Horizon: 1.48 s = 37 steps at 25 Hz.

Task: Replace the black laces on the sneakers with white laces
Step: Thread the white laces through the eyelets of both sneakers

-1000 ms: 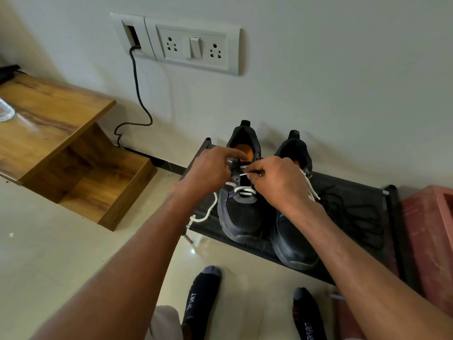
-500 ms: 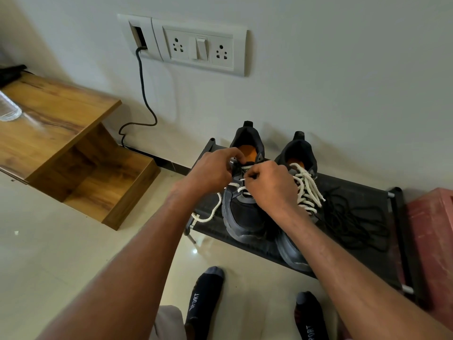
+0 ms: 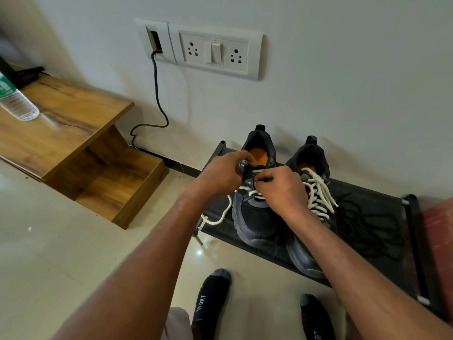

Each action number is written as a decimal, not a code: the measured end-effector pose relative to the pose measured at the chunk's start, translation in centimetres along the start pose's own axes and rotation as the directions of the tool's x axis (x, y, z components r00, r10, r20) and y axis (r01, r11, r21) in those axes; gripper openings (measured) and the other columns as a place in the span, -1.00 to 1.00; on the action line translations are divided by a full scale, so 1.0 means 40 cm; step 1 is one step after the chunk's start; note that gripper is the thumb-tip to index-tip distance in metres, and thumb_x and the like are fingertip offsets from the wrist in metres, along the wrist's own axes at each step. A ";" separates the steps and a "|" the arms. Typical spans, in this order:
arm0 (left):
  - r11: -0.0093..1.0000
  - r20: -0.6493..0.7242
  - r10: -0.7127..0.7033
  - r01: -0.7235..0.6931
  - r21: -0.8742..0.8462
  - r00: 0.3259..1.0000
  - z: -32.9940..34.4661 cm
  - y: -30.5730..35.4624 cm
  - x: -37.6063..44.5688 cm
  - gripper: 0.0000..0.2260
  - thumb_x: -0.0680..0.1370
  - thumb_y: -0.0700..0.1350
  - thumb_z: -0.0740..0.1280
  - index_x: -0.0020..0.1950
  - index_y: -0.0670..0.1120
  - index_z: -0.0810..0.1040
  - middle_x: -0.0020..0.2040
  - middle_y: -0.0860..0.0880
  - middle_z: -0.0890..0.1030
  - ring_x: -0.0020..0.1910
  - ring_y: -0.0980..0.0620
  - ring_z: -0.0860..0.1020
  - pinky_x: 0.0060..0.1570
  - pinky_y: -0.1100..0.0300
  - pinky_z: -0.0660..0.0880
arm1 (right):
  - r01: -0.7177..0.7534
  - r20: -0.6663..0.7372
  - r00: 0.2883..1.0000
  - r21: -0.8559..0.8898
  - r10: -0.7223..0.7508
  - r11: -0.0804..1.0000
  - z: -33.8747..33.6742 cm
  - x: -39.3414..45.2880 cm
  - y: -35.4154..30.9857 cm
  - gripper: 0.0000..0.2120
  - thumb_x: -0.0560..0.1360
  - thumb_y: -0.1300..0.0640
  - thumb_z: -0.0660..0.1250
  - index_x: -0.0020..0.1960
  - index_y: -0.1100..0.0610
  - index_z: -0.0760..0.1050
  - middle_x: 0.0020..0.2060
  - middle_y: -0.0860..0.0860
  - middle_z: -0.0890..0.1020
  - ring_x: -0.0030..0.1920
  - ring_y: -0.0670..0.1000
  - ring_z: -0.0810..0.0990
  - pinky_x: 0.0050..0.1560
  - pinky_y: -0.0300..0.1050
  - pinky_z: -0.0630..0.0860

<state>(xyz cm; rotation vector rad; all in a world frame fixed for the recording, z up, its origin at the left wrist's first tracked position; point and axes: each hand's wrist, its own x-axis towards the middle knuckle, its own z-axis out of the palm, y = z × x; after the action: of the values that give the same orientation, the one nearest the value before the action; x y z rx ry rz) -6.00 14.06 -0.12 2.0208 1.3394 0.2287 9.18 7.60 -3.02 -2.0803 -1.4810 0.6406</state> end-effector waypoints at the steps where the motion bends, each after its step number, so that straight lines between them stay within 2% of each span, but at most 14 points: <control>1: 1.000 -0.003 0.001 -0.001 -0.007 1.000 0.000 -0.001 -0.001 -0.45 0.51 -0.38 0.27 0.36 0.16 0.47 -0.12 -0.12 0.67 -0.27 -0.01 0.59 -0.27 0.08 0.57 | -0.008 0.009 1.000 0.004 0.008 1.000 0.001 -0.001 -0.001 -0.84 0.57 0.02 0.41 0.07 -0.17 0.73 -0.15 -0.13 0.74 -0.14 0.02 0.69 -0.10 0.05 0.68; 4: 0.997 -0.052 -0.063 0.061 -0.050 0.997 0.007 -0.004 0.001 -0.53 0.54 -0.35 0.34 0.36 0.00 0.32 -0.09 -0.14 0.64 -0.14 -0.09 0.65 -0.19 -0.01 0.64 | 0.023 -0.040 0.999 -0.075 -0.026 0.997 0.007 -0.013 -0.001 -0.81 0.58 -0.03 0.42 0.17 -0.17 0.69 -0.13 -0.11 0.73 -0.13 0.05 0.69 -0.16 0.02 0.66; 6: 0.995 -0.067 -0.095 0.092 -0.042 0.993 0.011 -0.004 0.006 -0.70 0.53 -0.30 0.43 0.21 -0.11 0.46 -0.11 -0.04 0.61 -0.14 -0.01 0.61 -0.24 0.15 0.55 | 0.049 -0.071 0.995 -0.189 -0.064 0.981 0.004 -0.017 -0.001 -0.85 0.59 -0.03 0.42 0.14 -0.13 0.67 -0.18 -0.07 0.70 -0.16 0.07 0.67 -0.23 -0.06 0.58; 9: 0.994 -0.047 -0.106 0.105 -0.023 0.993 0.015 -0.003 0.008 -0.90 0.52 -0.28 0.49 0.00 -0.14 0.70 -0.14 0.04 0.66 -0.15 0.13 0.60 -0.24 0.36 0.44 | 0.063 0.044 0.997 -0.154 -0.057 0.986 -0.008 -0.007 -0.005 -0.86 0.59 0.05 0.39 0.05 -0.08 0.71 -0.20 -0.07 0.69 -0.18 0.04 0.66 -0.20 -0.04 0.61; 13: 0.989 -0.075 -0.138 0.133 -0.071 0.988 0.026 -0.006 0.006 -0.90 0.47 -0.20 0.59 -0.06 -0.12 0.73 -0.17 0.05 0.69 -0.20 0.22 0.59 -0.30 0.43 0.41 | -0.027 0.218 0.976 0.054 0.015 0.998 -0.027 0.005 -0.004 -0.77 0.55 0.14 0.35 0.06 -0.07 0.74 -0.20 -0.08 0.71 -0.18 -0.01 0.65 -0.18 -0.11 0.56; 16: 0.987 -0.142 -0.138 0.124 -0.099 0.980 0.041 0.001 0.011 -0.90 0.49 -0.14 0.57 -0.18 -0.09 0.70 -0.29 0.09 0.65 -0.31 0.25 0.56 -0.42 0.46 0.35 | 0.063 0.247 0.968 -0.039 -0.051 0.997 -0.036 -0.007 0.002 -0.78 0.54 0.00 0.40 0.16 -0.13 0.70 -0.09 -0.10 0.70 -0.07 -0.03 0.66 -0.08 -0.08 0.60; 20: 0.992 -0.163 -0.128 0.125 -0.028 0.978 0.054 0.015 0.016 -0.73 0.58 -0.10 0.48 -0.29 -0.05 0.54 -0.34 0.09 0.58 -0.34 0.18 0.53 -0.39 0.35 0.31 | 0.190 0.128 0.980 -0.379 -0.152 0.905 -0.026 -0.036 0.024 -0.30 0.46 -0.30 0.48 0.51 -0.11 0.39 0.32 0.06 0.44 0.31 0.15 0.46 0.19 0.10 0.56; 24: 0.990 -0.285 -0.060 0.021 -0.139 0.957 0.028 0.067 0.005 -0.79 0.65 -0.21 0.35 -0.19 -0.09 0.52 -0.30 0.07 0.59 -0.31 0.14 0.58 -0.38 0.34 0.36 | 0.199 0.039 0.978 -0.496 -0.207 0.845 -0.032 -0.044 0.026 -0.16 0.41 -0.41 0.46 0.55 -0.09 0.28 0.43 0.09 0.35 0.43 0.19 0.35 0.36 0.18 0.43; 26: 0.799 -0.365 -0.066 -0.170 -0.577 0.929 -0.009 0.099 0.003 -0.84 0.70 -0.24 0.23 -0.07 -0.12 0.50 -0.27 -0.01 0.64 -0.30 0.07 0.64 -0.36 0.28 0.43 | 0.177 -0.032 0.974 -0.517 -0.226 0.837 -0.037 -0.048 0.023 -0.13 0.35 -0.43 0.49 0.51 -0.08 0.32 0.45 0.08 0.30 0.43 0.19 0.34 0.38 0.20 0.39; 28: 0.576 -0.385 -0.137 -0.243 -0.780 0.913 -0.033 0.111 -0.002 -0.84 0.73 -0.19 0.16 -0.03 -0.11 0.45 -0.26 -0.06 0.58 -0.33 -0.04 0.58 -0.38 0.16 0.41 | 0.160 -0.085 0.966 -0.541 -0.244 0.826 -0.036 -0.051 0.020 -0.11 0.31 -0.44 0.52 0.48 -0.07 0.33 0.45 0.07 0.26 0.40 0.19 0.34 0.36 0.19 0.40; 29: 0.662 -0.406 -0.139 -0.220 -0.716 0.903 -0.035 0.104 0.000 -0.83 0.73 -0.10 0.21 -0.03 -0.11 0.47 -0.26 -0.04 0.56 -0.33 -0.02 0.53 -0.34 0.15 0.42 | 0.158 -0.095 0.964 -0.546 -0.249 0.823 -0.034 -0.052 0.019 -0.10 0.30 -0.44 0.53 0.48 -0.06 0.33 0.46 0.07 0.25 0.40 0.19 0.34 0.35 0.19 0.40; 31: 0.962 -0.363 -0.049 -0.054 -0.268 0.931 -0.016 0.067 0.010 -0.73 0.65 0.08 0.38 -0.05 -0.12 0.55 -0.23 0.02 0.59 -0.29 0.05 0.53 -0.27 0.15 0.44 | 0.172 -0.091 0.962 -0.534 -0.258 0.828 -0.033 -0.050 0.020 -0.07 0.30 -0.42 0.54 0.51 -0.05 0.31 0.50 0.06 0.22 0.46 0.19 0.29 0.37 0.22 0.36; 33: 0.995 -0.180 0.008 0.010 0.100 0.984 0.016 0.043 0.013 -0.71 0.53 0.09 0.52 -0.16 -0.12 0.61 -0.25 0.04 0.59 -0.25 0.07 0.54 -0.31 0.22 0.39 | 0.194 -0.065 0.962 -0.517 -0.264 0.834 -0.034 -0.045 0.024 -0.04 0.33 -0.40 0.53 0.55 -0.04 0.26 0.56 0.05 0.19 0.54 0.17 0.22 0.42 0.25 0.31; 37: 0.965 -0.103 -0.006 0.033 0.261 0.995 0.030 0.030 0.021 -0.74 0.57 -0.12 0.47 -0.29 -0.11 0.54 -0.33 0.06 0.50 -0.32 0.07 0.46 -0.38 0.25 0.25 | 0.217 -0.014 0.967 -0.468 -0.253 0.857 -0.025 -0.040 0.029 -0.03 0.39 -0.38 0.50 0.61 -0.03 0.17 0.53 0.01 0.34 0.57 0.10 0.27 0.47 0.26 0.23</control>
<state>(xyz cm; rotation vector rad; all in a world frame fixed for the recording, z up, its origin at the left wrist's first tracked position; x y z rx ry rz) -4.11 13.97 -0.45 2.2391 1.5193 0.1524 10.19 5.63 -2.86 -2.1715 -1.9526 0.1108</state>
